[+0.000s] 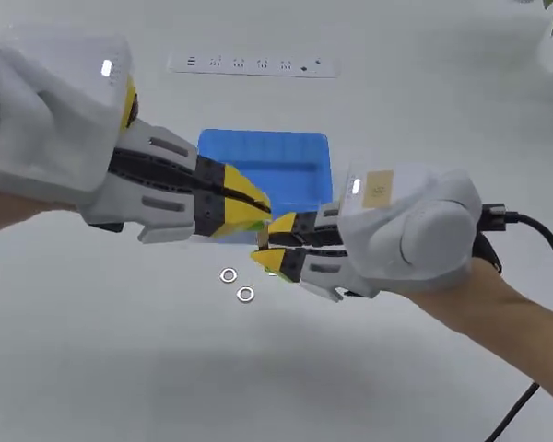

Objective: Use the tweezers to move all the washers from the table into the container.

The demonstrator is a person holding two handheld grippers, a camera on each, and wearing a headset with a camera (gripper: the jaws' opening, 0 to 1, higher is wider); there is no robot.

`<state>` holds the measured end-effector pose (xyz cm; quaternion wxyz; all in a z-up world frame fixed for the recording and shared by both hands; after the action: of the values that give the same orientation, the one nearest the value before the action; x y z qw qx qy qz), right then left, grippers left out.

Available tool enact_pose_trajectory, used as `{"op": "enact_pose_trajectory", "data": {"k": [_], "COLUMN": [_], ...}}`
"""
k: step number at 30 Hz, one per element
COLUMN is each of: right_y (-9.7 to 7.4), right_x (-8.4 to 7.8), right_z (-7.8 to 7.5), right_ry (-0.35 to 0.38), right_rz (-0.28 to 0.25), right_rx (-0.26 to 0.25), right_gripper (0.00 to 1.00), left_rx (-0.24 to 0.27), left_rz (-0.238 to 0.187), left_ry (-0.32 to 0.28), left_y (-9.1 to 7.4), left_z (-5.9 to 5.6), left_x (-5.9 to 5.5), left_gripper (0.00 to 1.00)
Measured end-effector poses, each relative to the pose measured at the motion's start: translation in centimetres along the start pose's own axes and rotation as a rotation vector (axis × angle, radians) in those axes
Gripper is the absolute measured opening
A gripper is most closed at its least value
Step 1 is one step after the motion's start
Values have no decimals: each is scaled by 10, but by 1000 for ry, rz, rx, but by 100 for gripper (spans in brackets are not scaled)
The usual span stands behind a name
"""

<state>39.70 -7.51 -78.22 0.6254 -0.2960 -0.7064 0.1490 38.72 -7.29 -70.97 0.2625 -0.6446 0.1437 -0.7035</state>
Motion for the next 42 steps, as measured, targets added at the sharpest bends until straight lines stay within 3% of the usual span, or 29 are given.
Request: {"op": "enact_pose_trajectory", "data": {"k": [9, 22, 29, 39, 42], "right_y": [-5, 10, 27, 59, 65], "right_x": [18, 20, 3, -22, -27], "right_z": [-33, -77, -101, -108, -110], "right_ry": [-49, -101, -72, -59, -54], "right_rz": [-18, -22, -13, 19, 25], "right_rx": [-21, 19, 61, 105, 112], "right_gripper": [10, 10, 10, 10, 10], "left_rx": [20, 14, 25, -3, -14], "left_rz": [-28, -46, -23, 22, 24], "left_ry": [39, 29, 15, -11, -10], "left_y": [-9, -6, 7, 30, 36], "left_z": [29, 74, 102, 121, 123], "left_x": [15, 9, -10, -47, -53], "left_gripper": [5, 5, 5, 6, 6]}}
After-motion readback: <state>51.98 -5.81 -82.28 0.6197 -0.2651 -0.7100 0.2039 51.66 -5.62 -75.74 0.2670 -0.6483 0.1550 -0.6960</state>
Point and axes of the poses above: the centre of the closed fingertips' face, and the gripper's own axes: y roughly forward along the fingers, z roughly to its left, x roughly out of its top, the point moved 2 cm from there along -y, roughly backward along the fingers, and after that the axes turned 5 degrees about z, right-handed, at the moved point
